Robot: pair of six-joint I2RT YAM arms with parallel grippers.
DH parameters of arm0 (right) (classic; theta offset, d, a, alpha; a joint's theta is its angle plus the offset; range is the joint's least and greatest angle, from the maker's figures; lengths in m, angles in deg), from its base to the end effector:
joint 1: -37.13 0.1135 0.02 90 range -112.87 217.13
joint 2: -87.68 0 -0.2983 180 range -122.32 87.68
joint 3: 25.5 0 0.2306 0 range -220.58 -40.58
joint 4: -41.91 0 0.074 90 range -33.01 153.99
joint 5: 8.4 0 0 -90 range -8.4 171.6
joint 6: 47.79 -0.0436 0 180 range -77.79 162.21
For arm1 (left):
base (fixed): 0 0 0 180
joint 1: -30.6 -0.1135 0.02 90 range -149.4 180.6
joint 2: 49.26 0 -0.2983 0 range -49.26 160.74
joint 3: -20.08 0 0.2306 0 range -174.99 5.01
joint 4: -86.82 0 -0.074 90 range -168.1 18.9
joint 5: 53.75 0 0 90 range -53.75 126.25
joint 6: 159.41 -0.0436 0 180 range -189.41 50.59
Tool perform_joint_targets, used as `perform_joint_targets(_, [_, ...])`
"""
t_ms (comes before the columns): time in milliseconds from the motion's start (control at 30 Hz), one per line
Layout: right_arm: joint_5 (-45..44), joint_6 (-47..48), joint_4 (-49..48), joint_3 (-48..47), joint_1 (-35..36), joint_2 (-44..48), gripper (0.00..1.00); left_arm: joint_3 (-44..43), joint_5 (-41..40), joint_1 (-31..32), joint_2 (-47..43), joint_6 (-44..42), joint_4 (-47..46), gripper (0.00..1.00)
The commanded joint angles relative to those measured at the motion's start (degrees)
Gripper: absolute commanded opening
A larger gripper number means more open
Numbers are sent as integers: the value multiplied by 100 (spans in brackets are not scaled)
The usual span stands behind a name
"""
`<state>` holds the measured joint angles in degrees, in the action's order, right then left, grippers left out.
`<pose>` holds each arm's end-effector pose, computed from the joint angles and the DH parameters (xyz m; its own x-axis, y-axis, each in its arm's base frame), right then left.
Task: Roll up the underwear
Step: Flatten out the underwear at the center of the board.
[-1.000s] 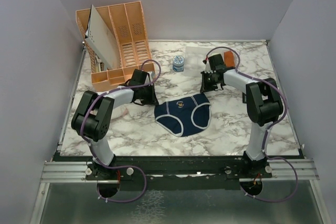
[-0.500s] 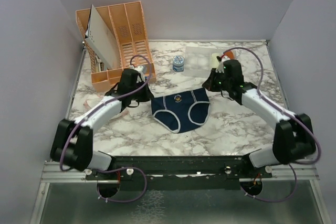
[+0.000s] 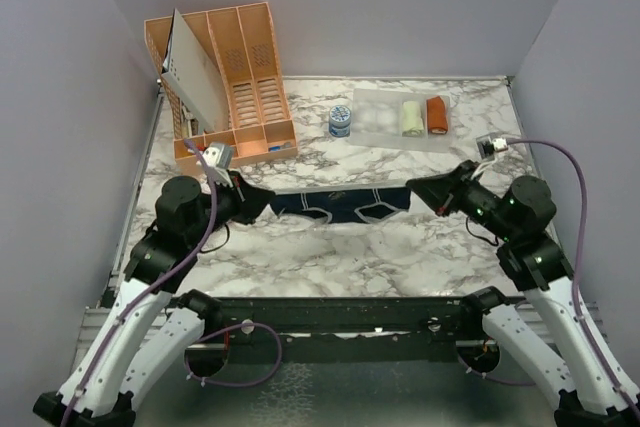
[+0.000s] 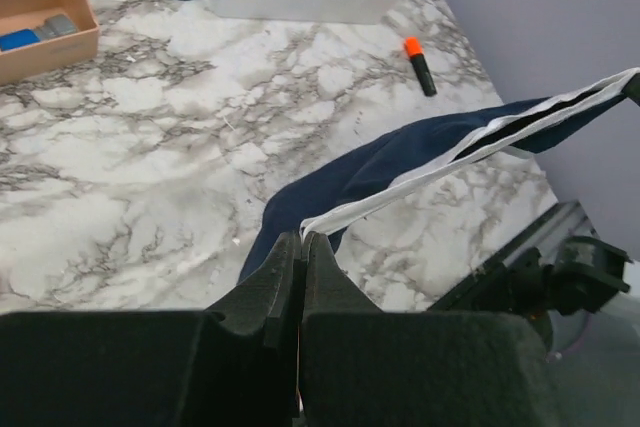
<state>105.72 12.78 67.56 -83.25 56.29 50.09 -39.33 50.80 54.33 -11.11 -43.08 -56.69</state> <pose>0.1012 0.0540 0.3641 -0.4147 0.3307 -0.8478 -0.5511 0.6500 0.5232 0.0985 -0.0553 0.3509 -0.4867 -0.2550 -0.8355 0.4413 0.7536 -0.4871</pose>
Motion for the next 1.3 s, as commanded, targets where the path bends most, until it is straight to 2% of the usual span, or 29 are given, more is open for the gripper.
perform_joint_targets(0, [590, -361, 1055, -8, 23, 593, 0, -270, 425, 27, -587, 241, 1341, 0])
perform_joint_targets(133, [101, -433, 1470, 147, 18, 553, 0, -116, 447, 27, -196, 364, 1541, 0])
perform_joint_targets(233, [-1089, -512, 1649, 337, 18, -185, 1, 221, 82, 27, 553, 404, 1135, 0])
perform_joint_targets(333, [-1862, -357, 867, 536, 18, -1454, 0, 456, -396, 27, 1498, 358, 246, 0])
perform_joint_targets(533, [-2573, 146, -930, 251, -6, -4019, 0, 558, -850, 3, 3712, 197, -1571, 0])
perform_joint_targets(600, [-2647, 337, -1307, 47, -21, -4538, 0, 376, -945, -27, 4270, 104, -1866, 0])
perform_joint_targets(733, [-2529, 552, -1362, -507, -35, -5387, 1, -170, -957, -76, 5050, -136, -2017, 2])
perform_joint_targets(833, [-2651, 621, -1317, -765, -39, -5784, 5, -530, -1070, -94, 5421, -255, -1895, 21])
perform_joint_targets(900, [-2817, 687, -1269, -905, -44, -5935, 8, -644, -1303, -111, 5513, -268, -1850, 27])
perform_joint_targets(933, [-2897, 737, -1237, -966, -41, -5998, 13, -668, -1385, -120, 5528, -262, -1846, 41])
perform_joint_targets(967, [-2939, 779, -1141, -1070, -43, -6050, 21, -697, -1407, -129, 5535, -264, -1799, 55])
perform_joint_targets(1000, [-2967, 855, -970, -1200, -50, -6099, 29, -725, -1412, -131, 5533, -264, -1737, 65])
perform_joint_targets(1100, [-2931, 1027, -528, -1431, -48, -5954, 57, -704, -1573, -131, 5364, -218, -1495, 78])
perform_joint_targets(1133, [-2858, 1086, -451, -1440, -52, -5844, 62, -593, -1576, -131, 5223, -170, -1498, 84])
perform_joint_targets(1167, [-2769, 1149, -387, -1441, -50, -5714, 63, -451, -1554, -131, 5042, -133, -1536, 97])
perform_joint_targets(1267, [-2133, 1273, -183, -1392, -52, -5348, 63, 121, -1268, -131, 4429, 3, -1752, 99])
